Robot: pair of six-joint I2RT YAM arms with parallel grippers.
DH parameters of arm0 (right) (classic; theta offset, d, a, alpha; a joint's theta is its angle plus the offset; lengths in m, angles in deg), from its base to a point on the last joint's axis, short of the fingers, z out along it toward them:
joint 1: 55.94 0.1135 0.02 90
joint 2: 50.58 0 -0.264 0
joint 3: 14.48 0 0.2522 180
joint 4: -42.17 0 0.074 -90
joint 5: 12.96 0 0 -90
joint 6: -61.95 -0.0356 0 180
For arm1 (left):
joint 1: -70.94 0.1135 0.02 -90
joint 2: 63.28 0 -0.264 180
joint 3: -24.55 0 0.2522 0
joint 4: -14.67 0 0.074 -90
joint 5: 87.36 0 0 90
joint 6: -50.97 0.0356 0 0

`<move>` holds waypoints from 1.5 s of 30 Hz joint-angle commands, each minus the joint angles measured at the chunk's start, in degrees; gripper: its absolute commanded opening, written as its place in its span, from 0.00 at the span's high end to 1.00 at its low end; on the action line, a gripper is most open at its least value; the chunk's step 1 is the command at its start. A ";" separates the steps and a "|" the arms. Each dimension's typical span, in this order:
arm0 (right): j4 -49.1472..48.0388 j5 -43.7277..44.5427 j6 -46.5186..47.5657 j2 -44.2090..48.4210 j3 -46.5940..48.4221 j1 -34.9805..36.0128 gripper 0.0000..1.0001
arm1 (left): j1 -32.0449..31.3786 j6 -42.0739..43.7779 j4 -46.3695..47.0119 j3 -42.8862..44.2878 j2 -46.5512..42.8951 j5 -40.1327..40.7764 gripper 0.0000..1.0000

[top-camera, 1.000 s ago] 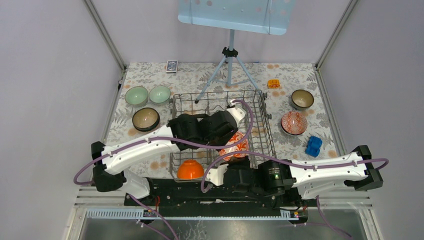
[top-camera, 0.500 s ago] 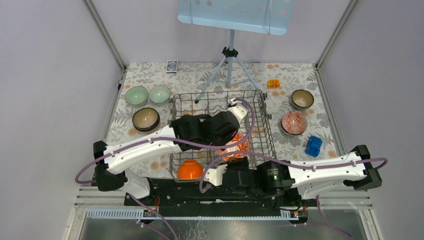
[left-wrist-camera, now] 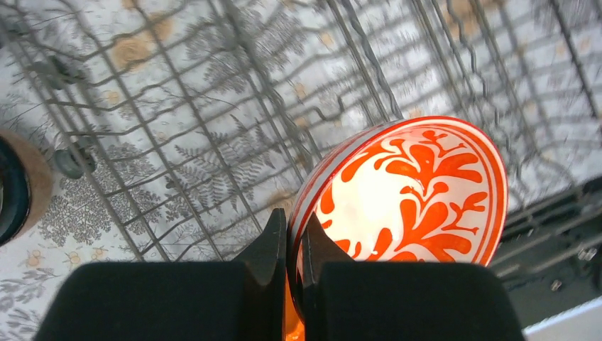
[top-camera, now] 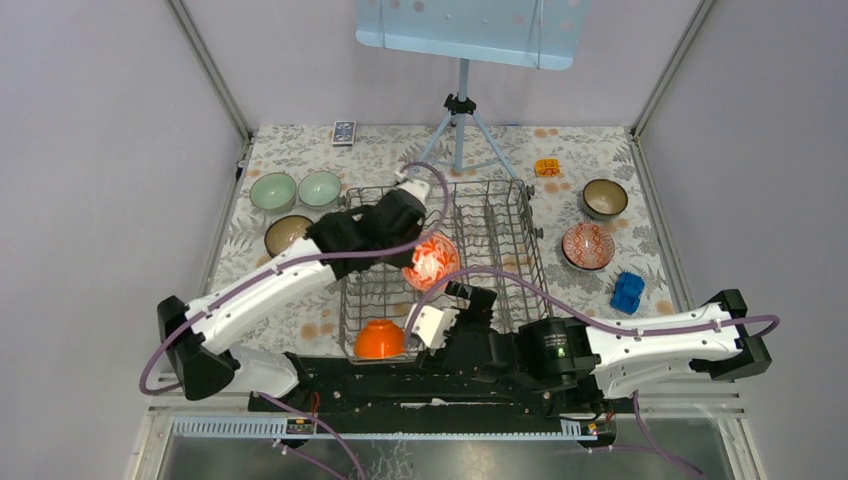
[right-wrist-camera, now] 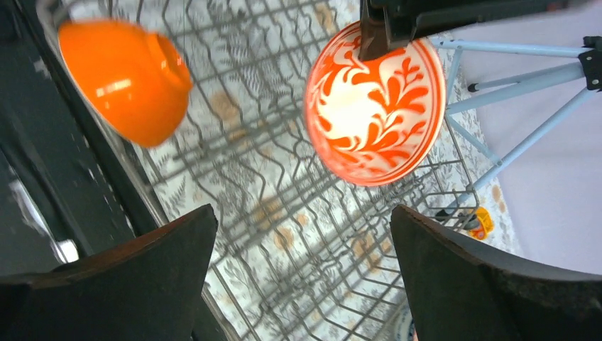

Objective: Unload the bowls from the dish rack
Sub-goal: Place the bowl at the center of the board.

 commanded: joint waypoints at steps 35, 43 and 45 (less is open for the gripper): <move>-0.57 -19.81 -49.89 -18.96 21.27 -35.69 0.59 | 12.80 -34.20 3.81 -11.64 -19.72 -2.11 1.00; 0.78 -20.17 -49.41 -20.45 22.54 -35.70 1.00 | 12.84 -33.55 3.87 -11.85 -19.13 -1.37 1.00; 1.35 -19.74 -49.15 -20.26 22.66 -35.70 1.00 | 12.82 -33.27 4.00 -12.04 -18.86 -1.36 1.00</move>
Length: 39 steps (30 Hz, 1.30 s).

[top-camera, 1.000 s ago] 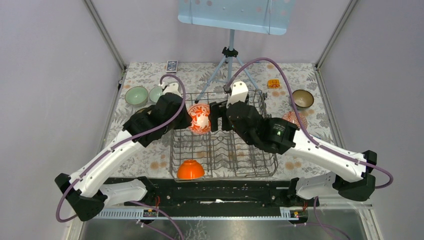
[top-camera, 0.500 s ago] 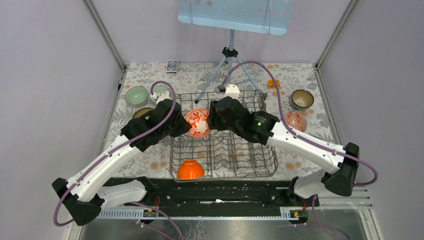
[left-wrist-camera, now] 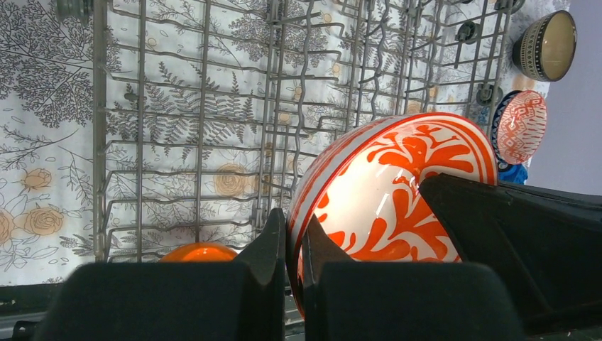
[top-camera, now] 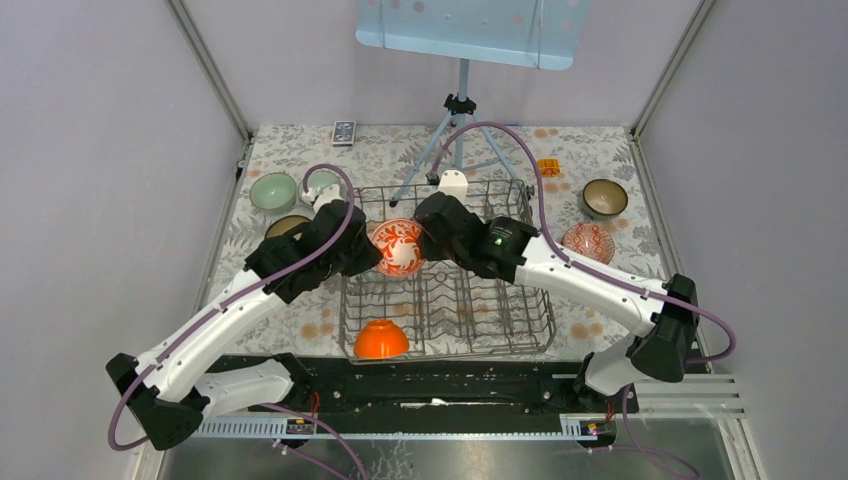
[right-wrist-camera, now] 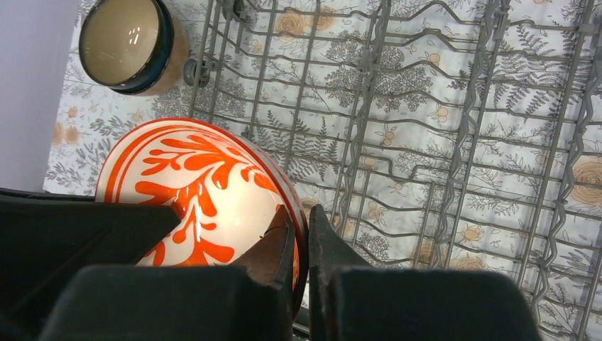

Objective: Unload the bowls from the dish rack
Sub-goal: Place the bowl at the center of the board.

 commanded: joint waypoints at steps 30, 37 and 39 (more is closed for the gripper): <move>19.23 1.39 -4.31 43.50 -27.95 -54.22 1.00 | 0.32 4.86 13.93 -13.25 -7.87 1.02 0.01; 20.65 2.37 -16.93 50.94 -40.29 -54.23 1.00 | 0.39 3.78 15.26 -15.76 -8.88 1.42 0.01; 21.77 3.02 -20.03 52.51 -42.82 -54.23 1.00 | 0.37 3.18 15.06 -16.21 -8.85 1.83 0.01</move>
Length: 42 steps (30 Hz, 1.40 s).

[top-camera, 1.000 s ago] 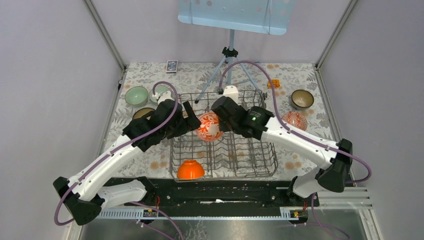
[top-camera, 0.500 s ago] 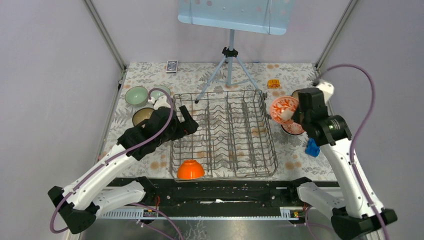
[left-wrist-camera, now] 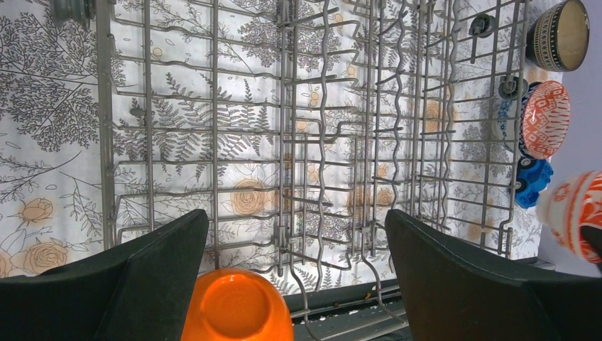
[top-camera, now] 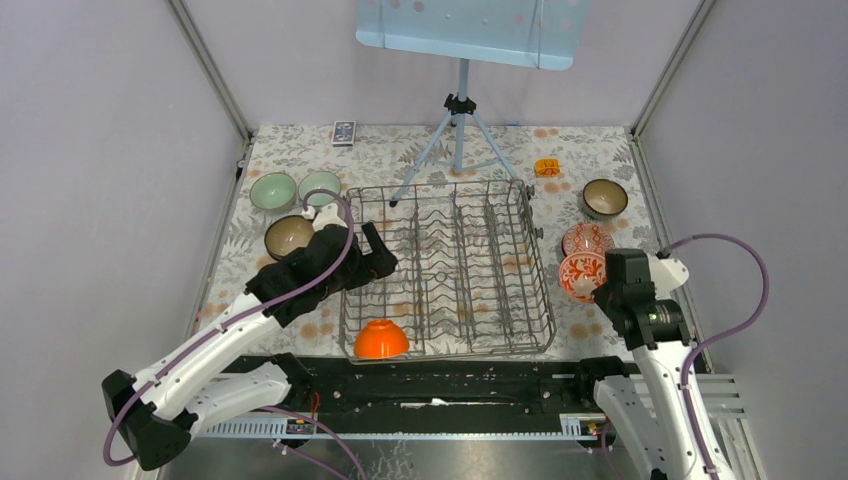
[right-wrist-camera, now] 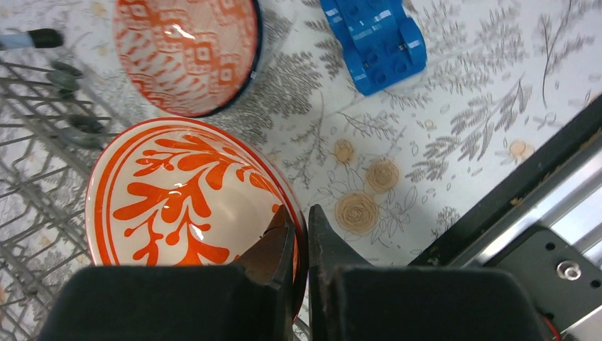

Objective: Unload the bowls from the dish rack
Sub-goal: Place the bowl at the center of the board.

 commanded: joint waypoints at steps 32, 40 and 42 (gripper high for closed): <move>-5.08 8.30 -26.33 2.37 -19.06 -0.22 1.00 | 0.14 -5.84 6.48 -5.73 2.25 0.76 0.01; -6.15 7.94 -24.48 1.28 -19.40 -0.22 0.93 | 0.18 -6.32 6.50 -6.23 2.34 0.96 0.01; -6.65 7.71 -23.87 1.65 -19.69 -0.22 0.85 | 0.17 -6.27 6.52 -6.10 2.55 0.97 0.01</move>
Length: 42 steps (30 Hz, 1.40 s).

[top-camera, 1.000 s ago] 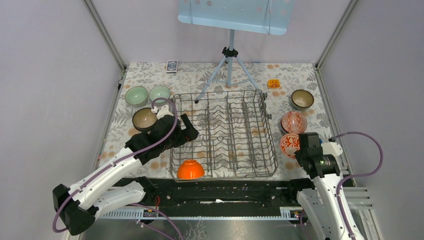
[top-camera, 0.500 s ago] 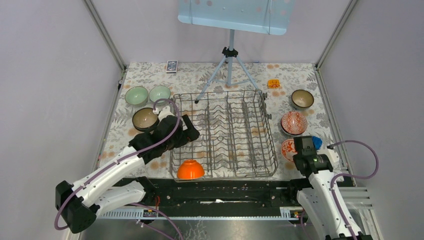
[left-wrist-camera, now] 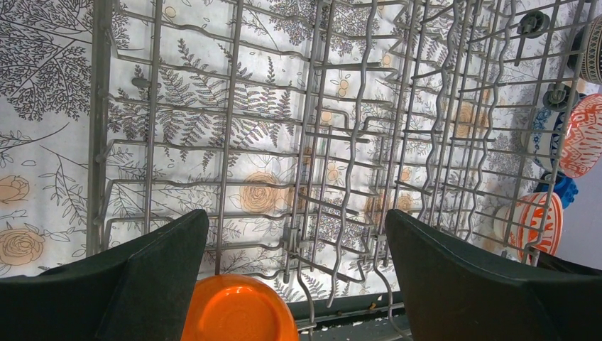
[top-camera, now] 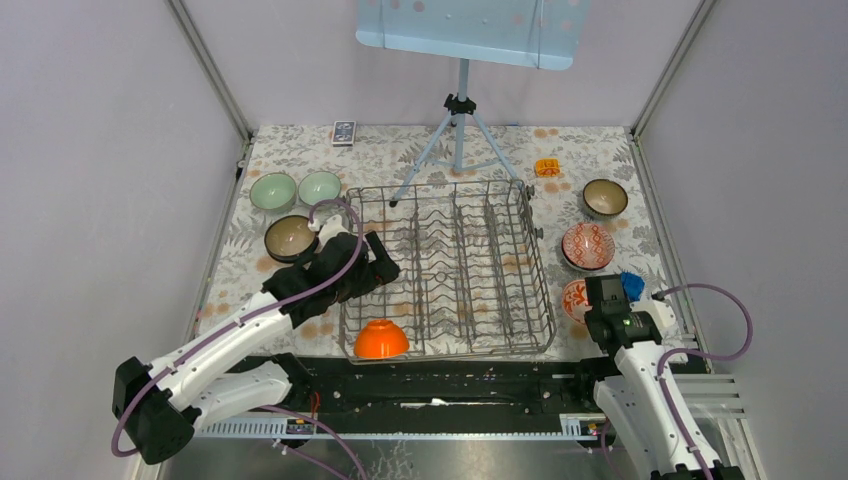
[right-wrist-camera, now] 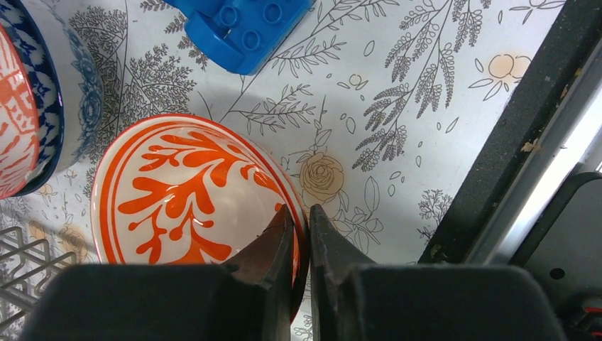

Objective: Unload the bowls from the dish rack
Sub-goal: Place the bowl at the center of the board.

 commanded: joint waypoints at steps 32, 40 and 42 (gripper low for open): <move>5.86 0.40 6.58 1.09 15.60 -0.22 0.30 | 0.14 4.34 2.94 0.86 0.42 -0.24 0.01; 0.28 -14.18 25.08 -1.12 31.80 -0.22 0.27 | 0.24 9.28 -0.29 5.11 -1.03 3.54 0.01; -2.69 -22.06 28.63 -2.50 33.87 -0.22 0.27 | 0.18 10.69 -1.29 6.24 -1.29 4.58 0.01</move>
